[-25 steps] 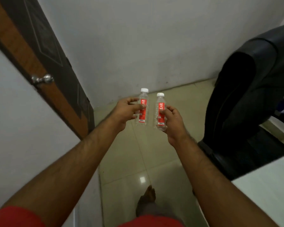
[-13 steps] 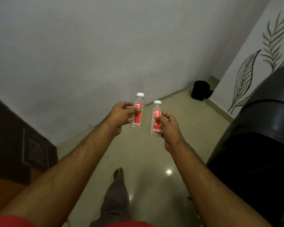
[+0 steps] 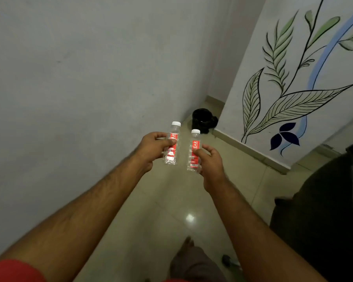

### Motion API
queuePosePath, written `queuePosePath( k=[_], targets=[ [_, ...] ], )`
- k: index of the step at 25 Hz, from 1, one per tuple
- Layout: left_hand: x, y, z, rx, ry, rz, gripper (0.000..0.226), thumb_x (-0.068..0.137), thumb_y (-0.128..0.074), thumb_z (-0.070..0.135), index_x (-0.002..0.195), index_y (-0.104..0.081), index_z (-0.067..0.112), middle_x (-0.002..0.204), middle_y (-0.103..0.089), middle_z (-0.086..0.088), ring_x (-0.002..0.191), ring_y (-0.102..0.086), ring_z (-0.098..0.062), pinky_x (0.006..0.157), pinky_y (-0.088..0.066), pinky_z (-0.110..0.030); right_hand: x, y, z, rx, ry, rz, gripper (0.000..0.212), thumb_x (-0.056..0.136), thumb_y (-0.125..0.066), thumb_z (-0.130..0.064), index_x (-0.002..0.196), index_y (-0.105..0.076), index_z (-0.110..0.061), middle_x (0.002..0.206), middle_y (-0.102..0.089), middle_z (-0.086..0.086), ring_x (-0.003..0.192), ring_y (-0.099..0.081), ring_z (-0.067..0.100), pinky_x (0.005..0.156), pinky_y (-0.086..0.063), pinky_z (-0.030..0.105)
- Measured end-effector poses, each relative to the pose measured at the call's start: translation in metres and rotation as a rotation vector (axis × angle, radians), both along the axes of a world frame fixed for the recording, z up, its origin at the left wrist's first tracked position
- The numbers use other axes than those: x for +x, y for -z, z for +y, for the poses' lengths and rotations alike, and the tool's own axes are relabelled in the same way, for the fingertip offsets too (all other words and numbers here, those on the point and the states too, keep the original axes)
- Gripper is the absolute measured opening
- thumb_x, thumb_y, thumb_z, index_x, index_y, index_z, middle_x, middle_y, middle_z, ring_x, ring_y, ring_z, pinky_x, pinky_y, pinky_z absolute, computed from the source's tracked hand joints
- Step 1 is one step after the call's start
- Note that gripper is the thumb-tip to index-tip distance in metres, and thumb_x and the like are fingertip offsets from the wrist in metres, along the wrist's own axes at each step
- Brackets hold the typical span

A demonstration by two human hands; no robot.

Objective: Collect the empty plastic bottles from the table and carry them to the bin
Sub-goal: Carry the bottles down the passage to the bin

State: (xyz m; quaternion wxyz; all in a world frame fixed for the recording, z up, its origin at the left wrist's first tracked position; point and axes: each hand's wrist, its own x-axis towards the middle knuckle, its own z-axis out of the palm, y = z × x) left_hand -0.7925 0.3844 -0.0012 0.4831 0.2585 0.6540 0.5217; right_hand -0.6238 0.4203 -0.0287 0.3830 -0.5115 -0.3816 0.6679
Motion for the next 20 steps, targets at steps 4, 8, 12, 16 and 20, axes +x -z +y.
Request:
queuePosePath(
  k=[4, 8, 12, 16, 20],
  targets=[
    [-0.025, 0.024, 0.148, -0.019, 0.057, 0.038, 0.033, 0.083, -0.074, 0.013, 0.114, -0.065, 0.012, 0.101, -0.072, -0.005, 0.089, -0.07, -0.019, 0.078, -0.059, -0.037, -0.023, 0.03, 0.139, 0.001, 0.07, -0.004, 0.045, 0.087, -0.07, -0.016, 0.129, -0.056, -0.012, 0.105, -0.073, 0.01, 0.083, -0.071, 0.019, 0.065, -0.056, 0.034],
    [-0.035, 0.045, 0.289, -0.085, 0.069, 0.005, 0.036, 0.084, -0.073, 0.013, 0.118, -0.063, 0.007, 0.1, -0.072, -0.007, 0.079, -0.07, -0.015, 0.06, -0.055, -0.027, -0.032, 0.051, 0.278, -0.066, 0.072, -0.035, 0.042, 0.084, -0.073, -0.017, 0.123, -0.062, -0.006, 0.106, -0.072, 0.016, 0.077, -0.068, 0.018, 0.058, -0.054, 0.029],
    [-0.043, 0.041, 0.413, -0.116, 0.11, 0.005, 0.041, 0.084, -0.073, 0.012, 0.122, -0.06, 0.007, 0.106, -0.071, -0.011, 0.079, -0.07, -0.016, 0.058, -0.054, -0.025, -0.036, 0.051, 0.407, -0.106, 0.057, -0.1, 0.039, 0.086, -0.073, -0.019, 0.119, -0.064, -0.002, 0.093, -0.07, 0.01, 0.07, -0.065, 0.016, 0.057, -0.052, 0.029],
    [-0.061, 0.052, 0.519, -0.157, 0.113, 0.019, 0.04, 0.085, -0.073, 0.015, 0.122, -0.06, 0.01, 0.109, -0.071, -0.009, 0.089, -0.071, -0.019, 0.068, -0.058, -0.032, -0.057, 0.056, 0.505, -0.126, 0.053, -0.109, 0.018, 0.089, -0.072, -0.02, 0.102, -0.062, -0.015, 0.095, -0.07, 0.009, 0.08, -0.069, 0.021, 0.067, -0.057, 0.037],
    [-0.088, 0.089, 0.632, -0.205, 0.146, 0.012, 0.038, 0.086, -0.072, 0.02, 0.12, -0.058, 0.016, 0.108, -0.069, -0.005, 0.097, -0.069, -0.022, 0.082, -0.058, -0.039, -0.086, 0.087, 0.613, -0.143, 0.078, -0.186, 0.02, 0.089, -0.072, -0.024, 0.105, -0.062, -0.019, 0.108, -0.071, 0.012, 0.097, -0.071, 0.029, 0.083, -0.06, 0.046]
  ],
)
